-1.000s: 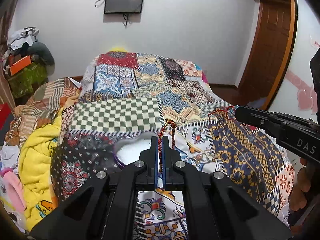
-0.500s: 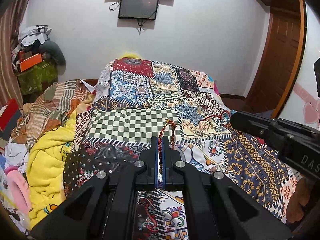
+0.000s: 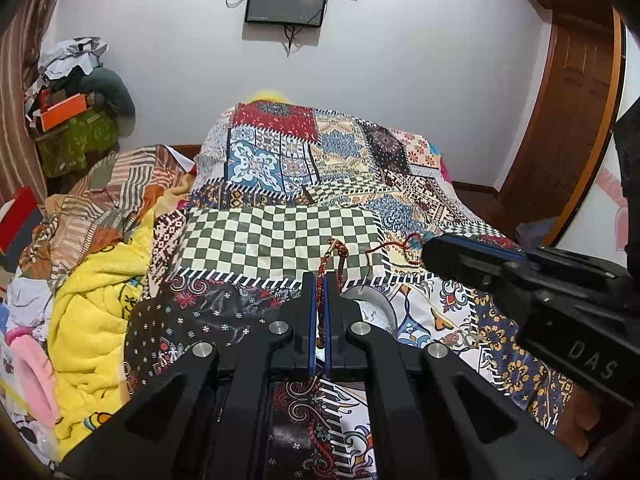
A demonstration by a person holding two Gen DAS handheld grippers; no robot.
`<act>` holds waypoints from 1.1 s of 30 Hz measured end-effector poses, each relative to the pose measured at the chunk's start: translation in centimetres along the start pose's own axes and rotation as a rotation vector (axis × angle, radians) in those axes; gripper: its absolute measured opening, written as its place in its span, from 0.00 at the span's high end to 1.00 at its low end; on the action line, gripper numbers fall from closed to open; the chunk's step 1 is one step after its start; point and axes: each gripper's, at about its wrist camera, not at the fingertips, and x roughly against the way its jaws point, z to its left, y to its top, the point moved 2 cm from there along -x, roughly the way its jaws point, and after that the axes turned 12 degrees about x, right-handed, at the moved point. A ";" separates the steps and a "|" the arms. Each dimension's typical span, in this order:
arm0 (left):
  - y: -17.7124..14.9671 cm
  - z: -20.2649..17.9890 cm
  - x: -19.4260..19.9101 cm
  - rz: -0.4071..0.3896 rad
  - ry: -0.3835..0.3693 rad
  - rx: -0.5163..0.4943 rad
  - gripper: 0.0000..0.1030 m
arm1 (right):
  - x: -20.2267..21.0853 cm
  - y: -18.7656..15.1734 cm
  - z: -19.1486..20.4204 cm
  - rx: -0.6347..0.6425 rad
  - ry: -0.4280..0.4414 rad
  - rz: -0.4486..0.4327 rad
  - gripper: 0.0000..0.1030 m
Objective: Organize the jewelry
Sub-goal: 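Carry both pieces over the heart tin and release them inside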
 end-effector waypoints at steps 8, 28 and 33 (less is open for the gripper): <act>-1.2 -0.1 -3.3 0.074 -0.009 0.001 0.99 | -2.7 -1.4 -1.0 -0.028 0.028 0.060 0.93; -2.4 0.9 -6.4 0.144 0.026 0.001 0.99 | -6.3 -4.4 -2.0 -0.050 0.060 0.168 0.93; -2.5 0.7 -6.4 0.151 0.024 -0.009 0.99 | -6.7 -4.7 -2.0 -0.046 0.054 0.182 0.93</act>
